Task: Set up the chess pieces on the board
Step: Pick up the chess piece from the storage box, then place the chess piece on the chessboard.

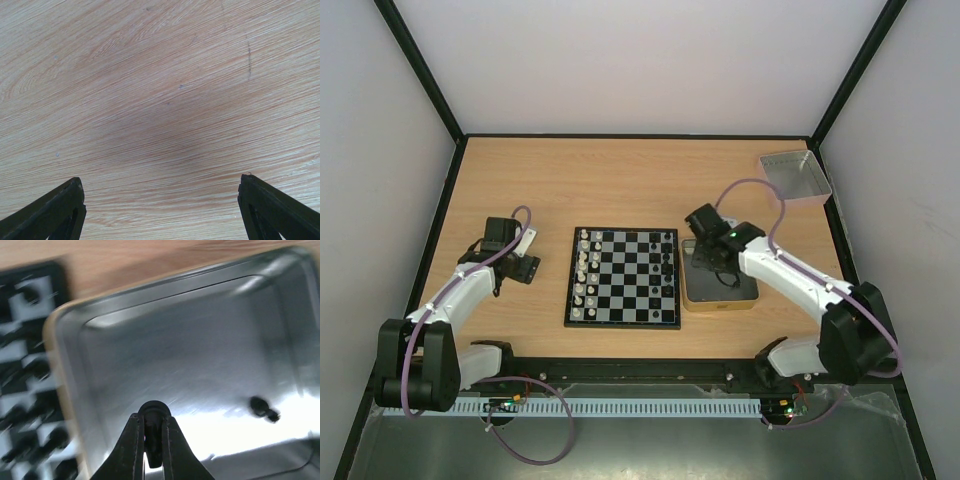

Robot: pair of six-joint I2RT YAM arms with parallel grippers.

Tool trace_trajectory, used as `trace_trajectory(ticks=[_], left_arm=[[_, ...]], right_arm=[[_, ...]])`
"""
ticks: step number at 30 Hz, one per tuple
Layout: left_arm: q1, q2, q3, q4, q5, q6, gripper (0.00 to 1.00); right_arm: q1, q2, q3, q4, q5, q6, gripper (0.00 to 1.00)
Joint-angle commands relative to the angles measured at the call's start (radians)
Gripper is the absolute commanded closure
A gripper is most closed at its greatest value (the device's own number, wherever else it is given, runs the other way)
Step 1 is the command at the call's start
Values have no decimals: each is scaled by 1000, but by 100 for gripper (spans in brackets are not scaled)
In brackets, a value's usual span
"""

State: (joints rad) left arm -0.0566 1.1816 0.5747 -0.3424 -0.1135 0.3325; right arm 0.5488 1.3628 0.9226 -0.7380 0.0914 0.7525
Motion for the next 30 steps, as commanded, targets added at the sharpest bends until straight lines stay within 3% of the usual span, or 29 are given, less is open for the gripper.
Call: trace_trajectory(ticks=[1,12,30], left_arm=[[-5,9,-11,4,-11,-2,17],[-5,11,-11,3,-21,-6,16],[-5,12,-10,6,-22,-4,16]], right_arm=[[194,-53,56,-156,77,72,98],[455,-22,-8,-95,-5,177,98],[473,106,-35,38,-66,155,98]])
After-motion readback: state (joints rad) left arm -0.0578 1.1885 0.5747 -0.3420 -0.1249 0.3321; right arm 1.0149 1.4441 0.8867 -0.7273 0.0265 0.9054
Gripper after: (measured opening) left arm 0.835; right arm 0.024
